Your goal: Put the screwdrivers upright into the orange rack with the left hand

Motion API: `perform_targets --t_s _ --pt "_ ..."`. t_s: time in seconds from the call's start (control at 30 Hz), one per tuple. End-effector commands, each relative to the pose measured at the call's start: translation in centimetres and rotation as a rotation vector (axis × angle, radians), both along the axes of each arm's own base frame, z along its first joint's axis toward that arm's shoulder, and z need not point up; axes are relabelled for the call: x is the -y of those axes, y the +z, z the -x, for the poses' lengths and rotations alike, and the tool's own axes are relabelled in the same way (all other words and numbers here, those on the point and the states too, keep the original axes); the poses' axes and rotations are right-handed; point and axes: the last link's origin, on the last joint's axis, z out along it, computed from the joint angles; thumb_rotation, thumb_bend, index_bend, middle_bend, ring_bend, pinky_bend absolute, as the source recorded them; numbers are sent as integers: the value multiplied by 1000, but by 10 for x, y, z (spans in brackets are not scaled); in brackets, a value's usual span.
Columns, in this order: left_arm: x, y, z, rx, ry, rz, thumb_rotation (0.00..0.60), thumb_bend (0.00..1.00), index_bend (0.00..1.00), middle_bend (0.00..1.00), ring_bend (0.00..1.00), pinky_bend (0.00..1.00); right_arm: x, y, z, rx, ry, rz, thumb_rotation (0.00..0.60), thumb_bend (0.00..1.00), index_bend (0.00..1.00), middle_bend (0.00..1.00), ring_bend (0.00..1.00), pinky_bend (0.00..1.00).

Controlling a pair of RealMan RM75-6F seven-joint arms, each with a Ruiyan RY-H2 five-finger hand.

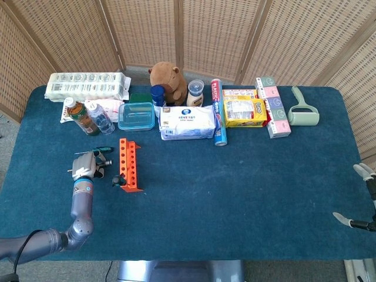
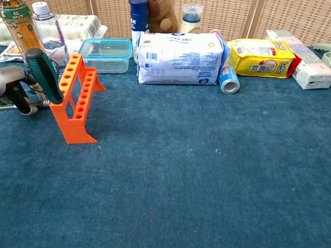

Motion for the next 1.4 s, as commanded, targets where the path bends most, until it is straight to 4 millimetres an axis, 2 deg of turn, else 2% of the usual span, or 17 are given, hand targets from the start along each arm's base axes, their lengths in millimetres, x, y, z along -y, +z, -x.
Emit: perform_targets --t_s 0.03,0.43,0.7,1.1,1.4 --pt "0 0 0 -4 -1 0 600 439 451 1000 1000 1000 0 0 0 1 -1 1 600 0 17 17 0 0" --pt "1 2 -6 -10 -13 -7 600 464 486 1000 1000 1000 0 1 0 2 2 -1 600 0 17 17 0 0" --pt "4 23 -13 58 -24 -41 600 464 486 1000 1000 1000 -1 0 -1 0 8 -4 600 0 17 17 0 0" --pt "17 82 -30 233 -89 -115 600 463 486 1000 1000 1000 0 -4 -2 -16 3 -11 600 0 17 17 0 0" --pt "44 142 -39 475 -124 -207 600 464 491 1000 1000 1000 4 -11 -1 -40 -12 -29 600 0 17 17 0 0"
